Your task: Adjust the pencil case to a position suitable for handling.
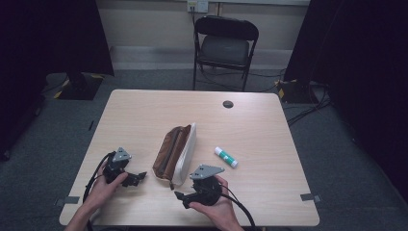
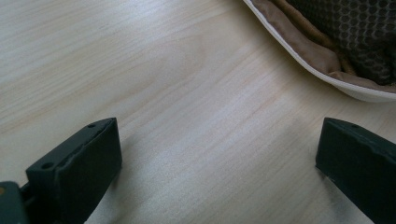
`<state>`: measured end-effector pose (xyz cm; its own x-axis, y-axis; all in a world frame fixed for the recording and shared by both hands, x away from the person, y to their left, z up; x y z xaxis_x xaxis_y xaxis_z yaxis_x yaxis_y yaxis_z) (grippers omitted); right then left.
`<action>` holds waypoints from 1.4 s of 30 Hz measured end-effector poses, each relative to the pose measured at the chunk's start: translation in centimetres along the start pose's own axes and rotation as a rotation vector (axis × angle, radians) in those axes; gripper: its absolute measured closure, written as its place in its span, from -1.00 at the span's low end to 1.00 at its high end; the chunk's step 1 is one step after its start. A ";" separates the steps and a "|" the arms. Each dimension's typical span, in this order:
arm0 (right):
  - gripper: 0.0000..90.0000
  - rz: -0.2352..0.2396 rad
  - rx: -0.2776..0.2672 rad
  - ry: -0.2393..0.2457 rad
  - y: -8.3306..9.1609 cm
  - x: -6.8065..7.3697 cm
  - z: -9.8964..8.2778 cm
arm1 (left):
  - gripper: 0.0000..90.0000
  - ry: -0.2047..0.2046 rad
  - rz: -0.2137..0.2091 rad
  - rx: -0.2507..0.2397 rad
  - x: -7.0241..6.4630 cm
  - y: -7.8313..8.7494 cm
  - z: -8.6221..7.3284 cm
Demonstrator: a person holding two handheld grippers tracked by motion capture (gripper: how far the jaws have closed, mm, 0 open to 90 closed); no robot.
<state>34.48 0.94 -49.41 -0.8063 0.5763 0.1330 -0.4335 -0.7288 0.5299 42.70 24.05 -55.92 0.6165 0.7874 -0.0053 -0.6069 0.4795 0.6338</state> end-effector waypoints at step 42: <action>0.02 -0.172 -0.048 -0.060 -1.9 -5.1 1.9 | -1.00 -0.006 0.002 0.003 0.0 0.3 -0.3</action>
Point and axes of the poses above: each handheld gripper's, and its own axes: y roughly backward along the jaws, z roughly out of its top, x roughly to its left, the point moved 8 cm from there along -y, roughly forward along the jaws, and after that the axes turned 5 degrees about -x, right-handed, at the moved point
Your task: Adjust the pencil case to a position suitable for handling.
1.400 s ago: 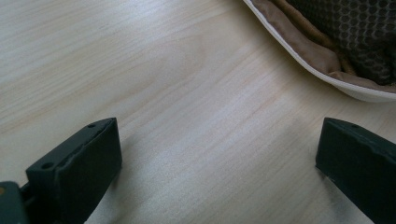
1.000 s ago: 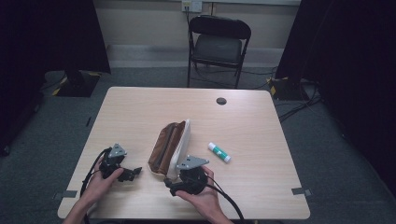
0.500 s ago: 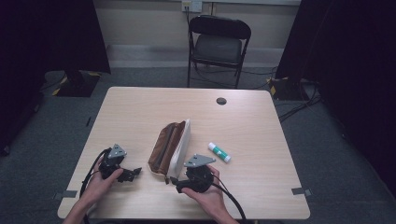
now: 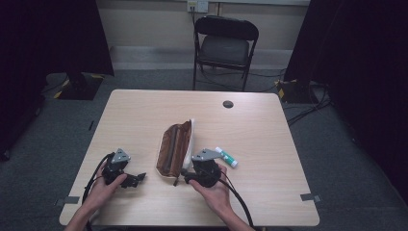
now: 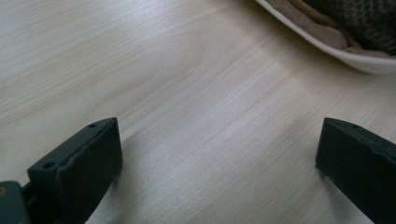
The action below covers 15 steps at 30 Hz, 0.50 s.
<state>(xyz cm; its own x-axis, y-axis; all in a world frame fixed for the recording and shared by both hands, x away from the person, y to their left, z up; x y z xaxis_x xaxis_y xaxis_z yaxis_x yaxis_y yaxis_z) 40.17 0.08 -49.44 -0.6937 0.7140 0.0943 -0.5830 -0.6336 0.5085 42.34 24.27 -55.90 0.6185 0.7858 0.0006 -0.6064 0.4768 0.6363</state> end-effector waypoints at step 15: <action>0.71 -0.010 0.017 0.010 2.4 -3.0 -0.7 | -1.00 0.000 0.002 -0.002 0.0 0.0 0.0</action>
Point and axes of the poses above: each handheld gripper's, and its own axes: y roughly backward along the jaws, z roughly out of its top, x roughly to its left, the point moved 8 cm from there along -y, roughly forward along the jaws, and after that the axes turned 5 degrees about -x, right-handed, at the moved point
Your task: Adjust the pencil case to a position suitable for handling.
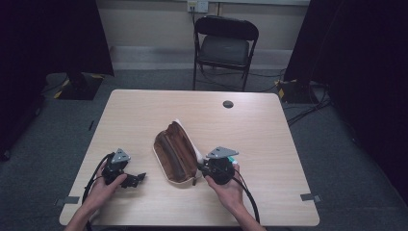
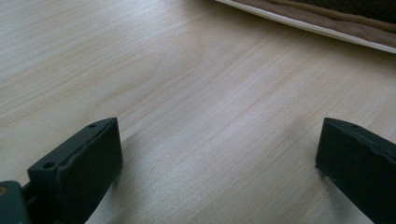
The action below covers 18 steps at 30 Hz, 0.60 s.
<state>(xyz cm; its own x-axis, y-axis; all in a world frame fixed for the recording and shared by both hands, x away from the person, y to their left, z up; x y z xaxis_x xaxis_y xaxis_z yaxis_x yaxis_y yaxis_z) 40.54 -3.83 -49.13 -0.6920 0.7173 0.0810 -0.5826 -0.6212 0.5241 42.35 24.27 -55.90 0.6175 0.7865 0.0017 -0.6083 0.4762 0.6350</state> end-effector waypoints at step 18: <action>0.43 0.057 0.027 0.027 5.3 -0.9 -3.6 | -1.00 -0.001 -0.002 0.002 0.0 0.0 0.0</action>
Point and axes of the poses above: each handheld gripper's, and its own axes: y roughly backward along the jaws, z roughly out of its top, x roughly to its left, the point moved 8 cm from there along -y, roughly forward along the jaws, and after that the axes turned 5 degrees about -x, right-handed, at the moved point
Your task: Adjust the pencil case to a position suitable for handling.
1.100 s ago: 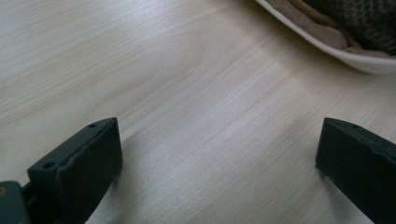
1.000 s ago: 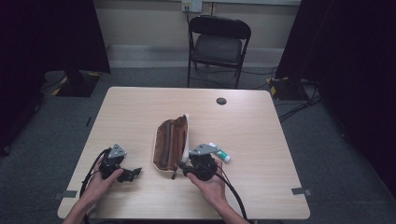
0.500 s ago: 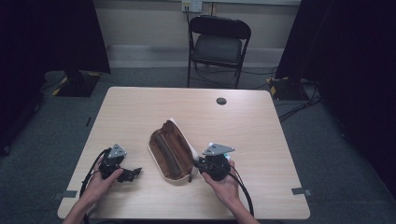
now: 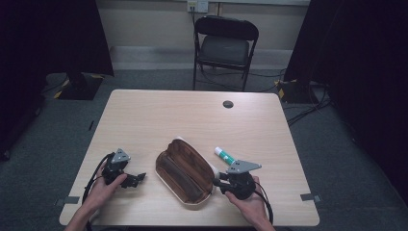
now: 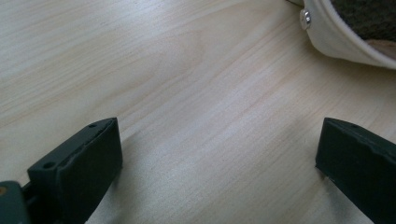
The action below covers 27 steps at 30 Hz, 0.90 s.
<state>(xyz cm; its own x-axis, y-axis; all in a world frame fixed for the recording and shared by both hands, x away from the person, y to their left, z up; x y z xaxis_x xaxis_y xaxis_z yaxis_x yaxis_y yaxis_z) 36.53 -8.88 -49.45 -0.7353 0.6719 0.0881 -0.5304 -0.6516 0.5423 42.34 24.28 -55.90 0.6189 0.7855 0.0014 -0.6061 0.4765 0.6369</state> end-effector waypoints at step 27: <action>0.65 -0.151 -0.038 -0.054 -3.0 -5.9 3.1 | -1.00 0.004 -0.004 0.001 -0.1 0.0 -0.1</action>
<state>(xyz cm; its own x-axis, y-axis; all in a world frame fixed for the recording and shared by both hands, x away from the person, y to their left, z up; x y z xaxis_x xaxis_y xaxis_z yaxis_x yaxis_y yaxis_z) 43.75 -9.78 -48.98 -0.6229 0.7805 0.0529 -0.6498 -0.5539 0.5205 42.25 24.28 -55.93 0.6187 0.7856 -0.0043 -0.6037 0.4790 0.6373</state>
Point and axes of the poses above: each handheld gripper's, and its own axes: y roughly backward along the jaws, z roughly out of its top, x roughly to its left, the point moved 8 cm from there along -y, roughly forward along the jaws, and after that the axes turned 5 degrees about -x, right-handed, at the moved point
